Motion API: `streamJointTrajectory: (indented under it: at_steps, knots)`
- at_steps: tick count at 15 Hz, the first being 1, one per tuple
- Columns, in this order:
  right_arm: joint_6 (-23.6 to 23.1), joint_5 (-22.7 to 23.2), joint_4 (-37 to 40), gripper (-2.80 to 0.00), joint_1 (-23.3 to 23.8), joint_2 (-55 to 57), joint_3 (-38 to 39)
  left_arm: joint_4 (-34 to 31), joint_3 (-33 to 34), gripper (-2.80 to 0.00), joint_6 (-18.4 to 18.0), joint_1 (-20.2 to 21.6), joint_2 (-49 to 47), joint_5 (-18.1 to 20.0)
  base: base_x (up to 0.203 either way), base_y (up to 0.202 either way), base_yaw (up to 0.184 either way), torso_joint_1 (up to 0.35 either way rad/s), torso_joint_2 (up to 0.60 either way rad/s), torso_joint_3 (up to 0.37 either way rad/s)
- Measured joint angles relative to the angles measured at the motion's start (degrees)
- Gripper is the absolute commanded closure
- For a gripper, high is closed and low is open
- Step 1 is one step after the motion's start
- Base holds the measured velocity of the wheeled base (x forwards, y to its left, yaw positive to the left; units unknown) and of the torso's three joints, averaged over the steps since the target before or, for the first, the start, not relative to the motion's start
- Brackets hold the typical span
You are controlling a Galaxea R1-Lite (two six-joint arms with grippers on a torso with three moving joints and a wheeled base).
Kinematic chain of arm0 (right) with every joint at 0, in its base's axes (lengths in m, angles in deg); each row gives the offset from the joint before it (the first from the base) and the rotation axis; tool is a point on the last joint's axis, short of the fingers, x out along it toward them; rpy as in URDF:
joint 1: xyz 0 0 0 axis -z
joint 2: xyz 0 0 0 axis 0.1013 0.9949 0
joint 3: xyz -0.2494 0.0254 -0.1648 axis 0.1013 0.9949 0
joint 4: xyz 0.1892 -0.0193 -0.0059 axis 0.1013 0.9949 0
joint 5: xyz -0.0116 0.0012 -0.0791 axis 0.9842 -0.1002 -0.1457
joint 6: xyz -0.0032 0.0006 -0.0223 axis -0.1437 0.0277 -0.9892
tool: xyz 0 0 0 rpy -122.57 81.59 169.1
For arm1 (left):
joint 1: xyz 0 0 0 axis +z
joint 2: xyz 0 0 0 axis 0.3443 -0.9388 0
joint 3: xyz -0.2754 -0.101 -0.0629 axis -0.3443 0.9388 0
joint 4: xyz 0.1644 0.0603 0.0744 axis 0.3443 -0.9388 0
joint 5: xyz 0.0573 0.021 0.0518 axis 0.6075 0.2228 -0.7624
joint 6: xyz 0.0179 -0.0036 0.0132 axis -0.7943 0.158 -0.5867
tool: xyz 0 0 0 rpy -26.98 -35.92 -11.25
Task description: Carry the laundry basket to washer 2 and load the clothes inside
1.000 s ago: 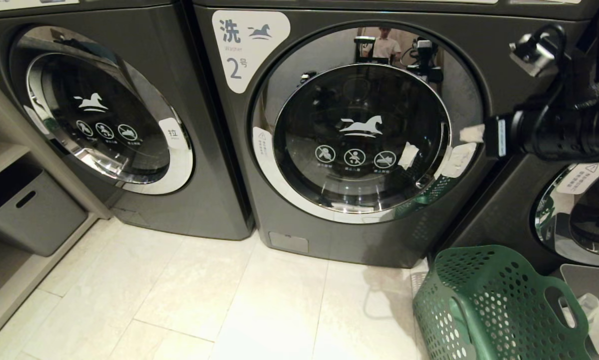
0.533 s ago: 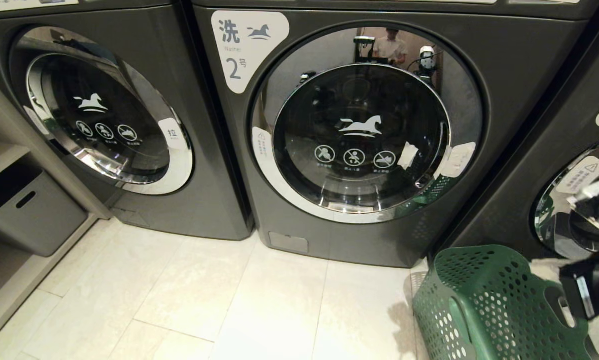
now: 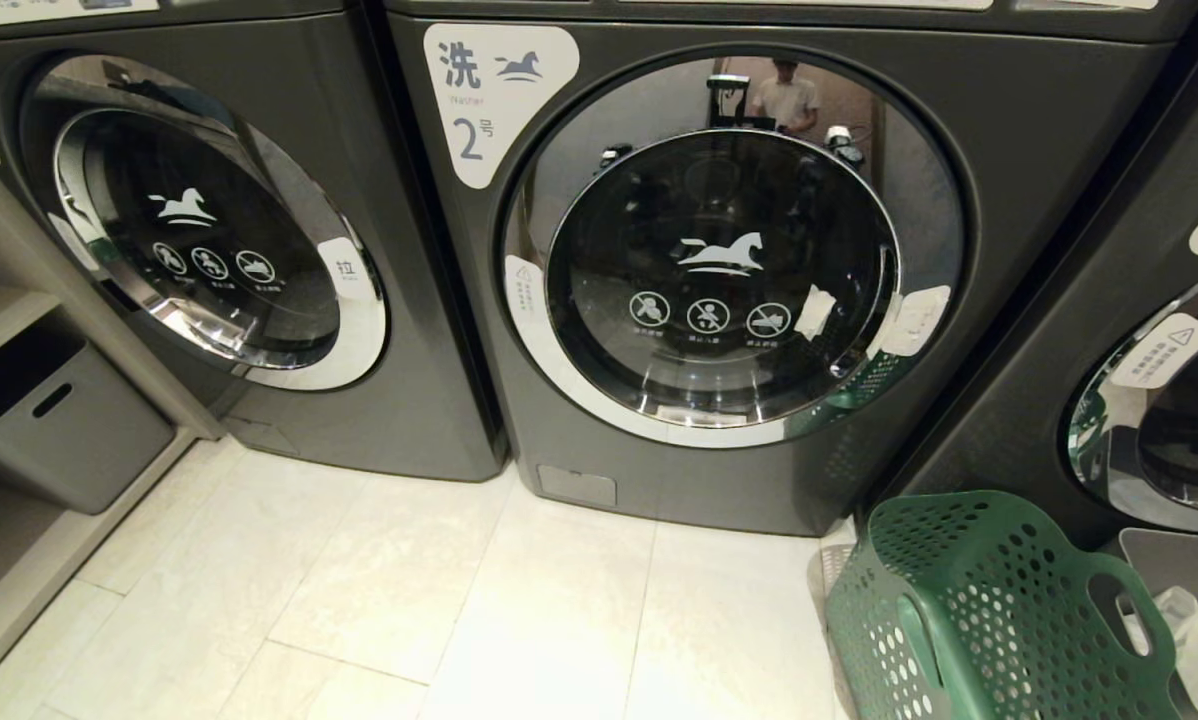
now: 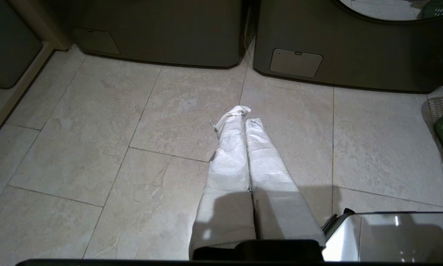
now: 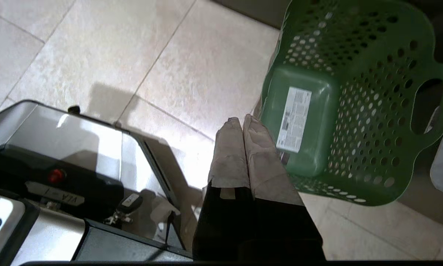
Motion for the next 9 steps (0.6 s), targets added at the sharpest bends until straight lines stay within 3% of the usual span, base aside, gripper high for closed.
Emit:
streamJointTrajectory:
  at_steps: [4,7,9]
  knots:
    - [1.25,-0.29,-2.51,0.0,1.86,-20.46,5.17,0.0,0.0,0.0,0.06,0.0,0.0,0.0,0.0,0.0,0.0,0.0,0.0,0.0]
    - [8.36,-5.14,-11.31,0.0,2.36,-26.77,9.73,0.0,0.0,0.0,0.24,0.0,0.0,0.0,0.0,0.0,0.0,0.0,0.0,0.0]
    - [8.8,-6.13,-11.39,0.0,2.43,-28.14,10.36,0.0,0.0,0.0,0.24,0.0,0.0,0.0,0.0,0.0,0.0,0.0,0.0,0.0]
